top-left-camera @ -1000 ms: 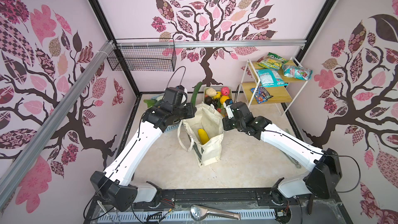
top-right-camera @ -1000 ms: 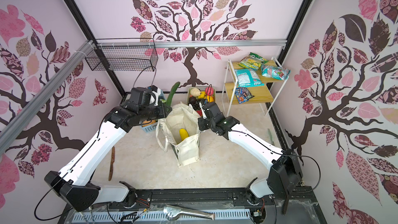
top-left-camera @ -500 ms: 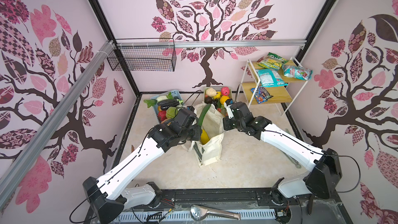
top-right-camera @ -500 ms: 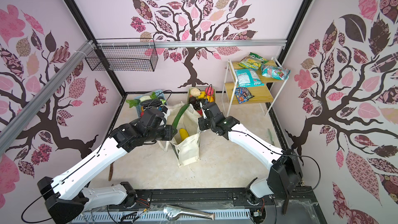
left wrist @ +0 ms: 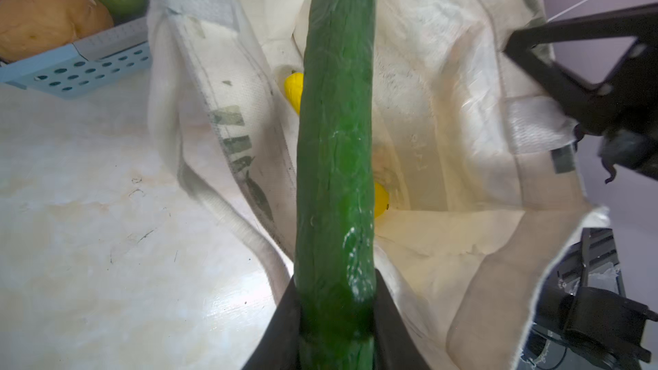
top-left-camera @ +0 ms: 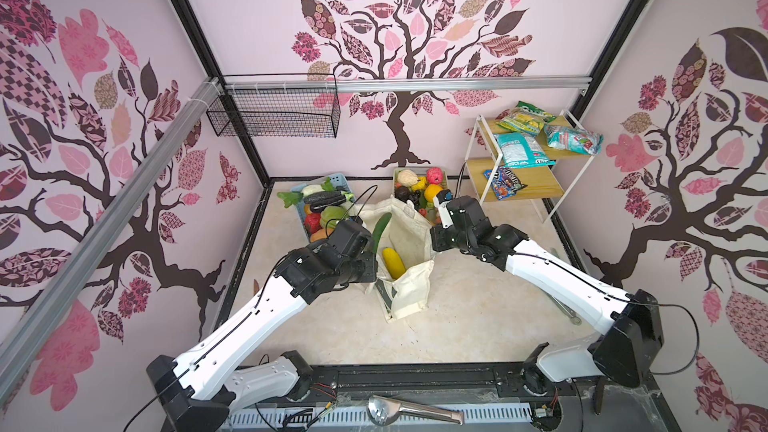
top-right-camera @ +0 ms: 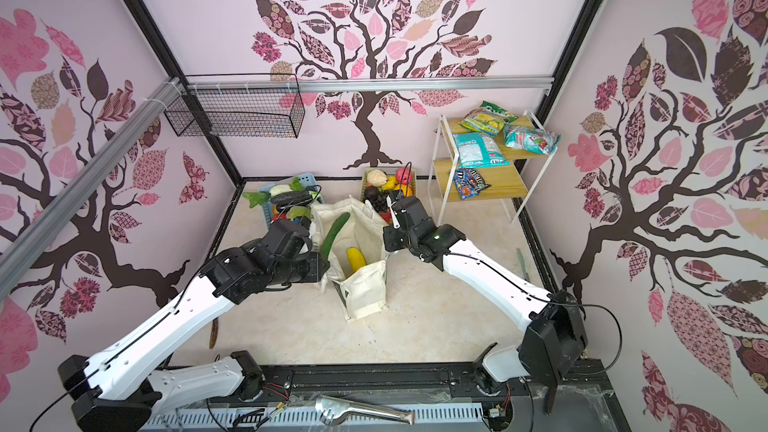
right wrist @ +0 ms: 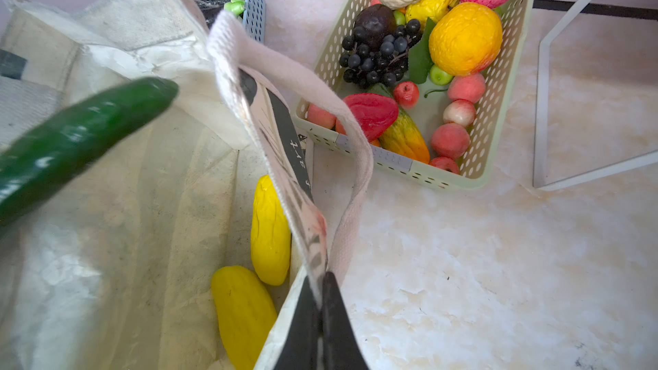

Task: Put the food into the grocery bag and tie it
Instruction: 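Carry the cucumber over the tote bag and lower it inside with left gripper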

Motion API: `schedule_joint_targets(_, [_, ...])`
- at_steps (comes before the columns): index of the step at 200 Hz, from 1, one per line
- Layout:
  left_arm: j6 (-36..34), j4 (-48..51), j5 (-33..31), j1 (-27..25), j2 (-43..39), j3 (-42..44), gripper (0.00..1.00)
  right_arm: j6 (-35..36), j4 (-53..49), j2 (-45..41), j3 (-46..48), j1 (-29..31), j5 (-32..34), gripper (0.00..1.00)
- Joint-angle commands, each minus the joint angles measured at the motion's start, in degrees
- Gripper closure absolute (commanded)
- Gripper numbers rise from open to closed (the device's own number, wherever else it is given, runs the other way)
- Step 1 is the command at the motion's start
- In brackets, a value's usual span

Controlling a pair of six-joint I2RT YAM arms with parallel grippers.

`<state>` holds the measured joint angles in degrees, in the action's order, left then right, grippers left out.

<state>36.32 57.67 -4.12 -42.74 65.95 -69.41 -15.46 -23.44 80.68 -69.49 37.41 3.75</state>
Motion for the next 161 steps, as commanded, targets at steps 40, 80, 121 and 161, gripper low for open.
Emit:
schedule_joint_targets(40, [-1.7, 4.9, 1.3, -0.1, 5.4, -6.6, 0.74, 0.3, 2.7, -3.6, -2.5, 4.4, -2.6, 1.00])
schedule_joint_targets(80, [-3.5, 9.5, 1.7, 0.3, 10.1, -12.9, 0.74, -1.4, 5.5, -3.9, -1.7, 6.6, -7.6, 1.00])
schedule_joint_targets(121, [-4.4, 12.4, 2.6, 1.5, 14.6, -15.9, 0.74, -4.4, 9.3, -3.5, -1.4, 7.4, -13.2, 1.00])
schedule_joint_targets(161, [-6.4, 16.3, 2.9, 5.5, 18.3, -22.4, 0.74, -7.6, 12.7, -2.7, -1.1, 8.4, -17.6, 1.00])
